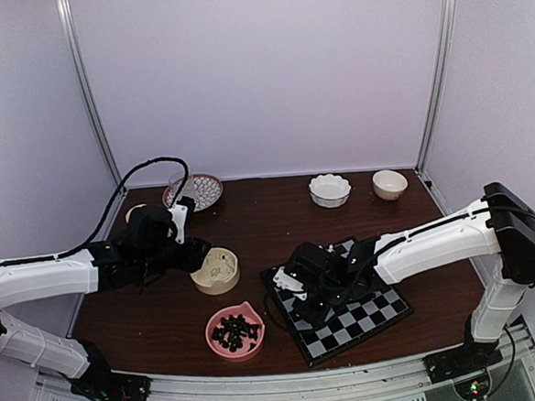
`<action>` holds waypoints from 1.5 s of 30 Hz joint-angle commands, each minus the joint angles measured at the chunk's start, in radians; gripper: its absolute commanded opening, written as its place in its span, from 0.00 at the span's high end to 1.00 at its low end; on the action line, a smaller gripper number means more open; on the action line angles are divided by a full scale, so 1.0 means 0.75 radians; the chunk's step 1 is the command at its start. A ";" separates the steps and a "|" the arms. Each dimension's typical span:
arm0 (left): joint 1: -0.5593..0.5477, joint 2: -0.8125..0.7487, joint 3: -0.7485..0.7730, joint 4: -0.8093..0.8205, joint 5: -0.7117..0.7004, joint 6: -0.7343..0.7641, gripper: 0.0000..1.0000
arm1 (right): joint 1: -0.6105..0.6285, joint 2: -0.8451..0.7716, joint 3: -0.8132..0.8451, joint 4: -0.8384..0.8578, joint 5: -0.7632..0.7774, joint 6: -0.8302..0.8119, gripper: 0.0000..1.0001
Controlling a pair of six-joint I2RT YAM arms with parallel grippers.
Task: Set up the chess pieces on the board
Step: Pick up the pawn from the chessboard, then place the pawn at d2.
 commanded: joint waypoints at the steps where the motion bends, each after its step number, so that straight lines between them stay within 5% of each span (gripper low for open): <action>1: 0.004 -0.029 -0.006 0.042 0.015 -0.009 0.51 | 0.007 0.005 0.019 -0.017 0.026 -0.004 0.79; 18: 0.004 -0.039 -0.013 0.044 0.016 -0.007 0.51 | 0.006 -0.128 -0.056 0.041 0.111 0.011 1.00; 32: 0.003 -0.042 -0.025 0.061 0.049 -0.010 0.51 | -0.189 -0.362 -0.186 0.143 0.223 0.113 1.00; 45: 0.003 -0.047 -0.034 0.065 0.074 -0.006 0.52 | -0.418 -0.242 -0.032 0.111 0.098 0.255 1.00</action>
